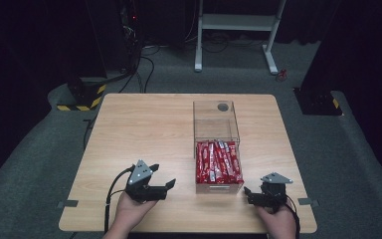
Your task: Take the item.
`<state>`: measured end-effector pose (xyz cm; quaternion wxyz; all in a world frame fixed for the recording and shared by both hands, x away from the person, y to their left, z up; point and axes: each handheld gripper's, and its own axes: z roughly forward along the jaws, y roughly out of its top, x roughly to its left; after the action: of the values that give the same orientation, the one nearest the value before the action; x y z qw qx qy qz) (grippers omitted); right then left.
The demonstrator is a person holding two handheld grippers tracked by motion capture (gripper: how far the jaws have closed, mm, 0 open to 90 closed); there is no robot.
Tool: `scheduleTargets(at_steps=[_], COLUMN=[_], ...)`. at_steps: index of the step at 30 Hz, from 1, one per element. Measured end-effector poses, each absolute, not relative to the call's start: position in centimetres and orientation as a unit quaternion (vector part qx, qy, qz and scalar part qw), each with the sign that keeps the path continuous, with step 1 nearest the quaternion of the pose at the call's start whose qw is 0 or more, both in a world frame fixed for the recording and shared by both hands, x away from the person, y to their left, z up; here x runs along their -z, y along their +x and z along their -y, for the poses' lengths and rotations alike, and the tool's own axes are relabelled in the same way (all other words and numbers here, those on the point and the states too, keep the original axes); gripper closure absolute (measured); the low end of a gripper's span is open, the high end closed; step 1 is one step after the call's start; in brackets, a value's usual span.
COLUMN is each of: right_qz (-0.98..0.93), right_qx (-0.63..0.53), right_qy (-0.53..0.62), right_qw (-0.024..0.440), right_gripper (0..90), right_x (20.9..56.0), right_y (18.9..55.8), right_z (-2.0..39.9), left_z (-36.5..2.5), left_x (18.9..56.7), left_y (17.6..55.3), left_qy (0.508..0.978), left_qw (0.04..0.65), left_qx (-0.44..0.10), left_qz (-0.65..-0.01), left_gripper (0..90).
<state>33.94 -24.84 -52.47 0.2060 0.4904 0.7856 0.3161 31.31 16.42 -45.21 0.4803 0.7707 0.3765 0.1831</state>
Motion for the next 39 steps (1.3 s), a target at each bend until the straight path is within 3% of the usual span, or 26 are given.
scheduleTargets(at_steps=[39], right_qz=[-0.786], right_qx=[-0.318], right_qy=[0.489], right_qw=[0.205], right_gripper=[11.4], right_x=[52.4], right_y=[33.9], right_z=[24.8], left_z=[-11.6], left_x=[42.8], left_y=[32.7], left_qy=[0.776], left_qw=[0.497], left_qx=[-0.169], left_qz=[-0.350], left_gripper=[21.8])
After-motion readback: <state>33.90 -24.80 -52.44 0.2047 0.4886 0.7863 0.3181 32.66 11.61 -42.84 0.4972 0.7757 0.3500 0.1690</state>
